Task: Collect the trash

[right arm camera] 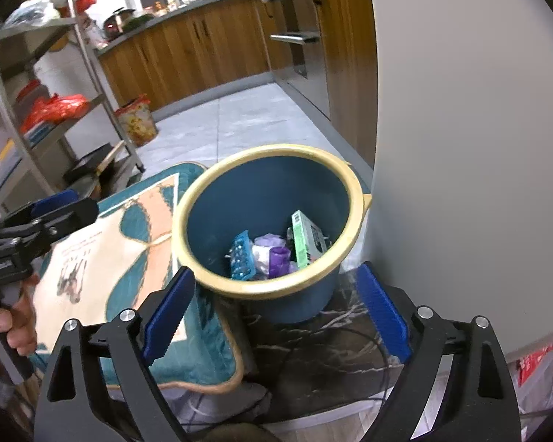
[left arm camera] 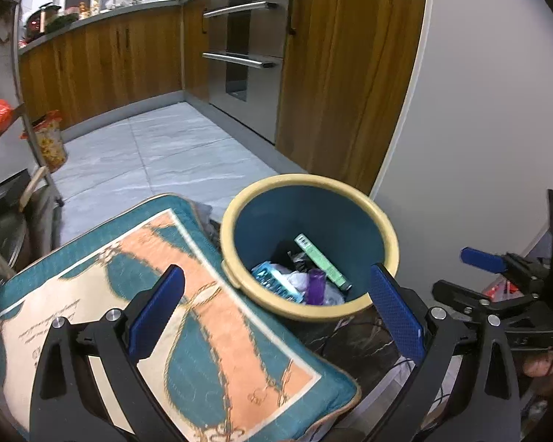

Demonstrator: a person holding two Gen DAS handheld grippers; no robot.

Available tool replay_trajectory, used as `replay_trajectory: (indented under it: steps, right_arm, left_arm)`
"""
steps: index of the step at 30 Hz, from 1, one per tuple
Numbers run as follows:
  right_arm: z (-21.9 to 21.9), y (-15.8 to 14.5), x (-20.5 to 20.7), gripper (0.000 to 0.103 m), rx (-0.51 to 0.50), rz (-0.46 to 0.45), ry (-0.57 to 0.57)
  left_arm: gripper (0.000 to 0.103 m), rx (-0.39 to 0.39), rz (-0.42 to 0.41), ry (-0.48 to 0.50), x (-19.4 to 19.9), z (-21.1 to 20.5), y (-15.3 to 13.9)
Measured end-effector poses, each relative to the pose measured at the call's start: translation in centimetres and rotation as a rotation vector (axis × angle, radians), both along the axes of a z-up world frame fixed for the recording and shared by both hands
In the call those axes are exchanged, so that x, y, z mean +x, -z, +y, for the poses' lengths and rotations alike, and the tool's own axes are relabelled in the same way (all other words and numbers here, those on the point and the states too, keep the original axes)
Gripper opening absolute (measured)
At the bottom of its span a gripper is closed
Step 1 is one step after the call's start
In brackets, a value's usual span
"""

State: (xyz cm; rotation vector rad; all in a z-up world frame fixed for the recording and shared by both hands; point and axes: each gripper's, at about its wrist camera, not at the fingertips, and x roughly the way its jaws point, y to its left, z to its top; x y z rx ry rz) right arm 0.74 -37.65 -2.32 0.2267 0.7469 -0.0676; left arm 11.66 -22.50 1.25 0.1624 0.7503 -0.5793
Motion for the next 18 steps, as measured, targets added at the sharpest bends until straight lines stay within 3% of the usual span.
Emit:
replay_trajectory:
  steps: [11,18]
  right_arm:
    - [2.3,-2.5,-3.6,0.094,-0.096,-0.162,-0.037]
    - [2.0,-2.7,-3.8,0.094,-0.098,-0.190,-0.024]
  left_arm:
    - [0.098,-0.007,-0.040,-0.058,-4.8,1.8,-0.4]
    - [0.098,-0.048,-0.060,-0.094,-5.1,2.5,-0.3]
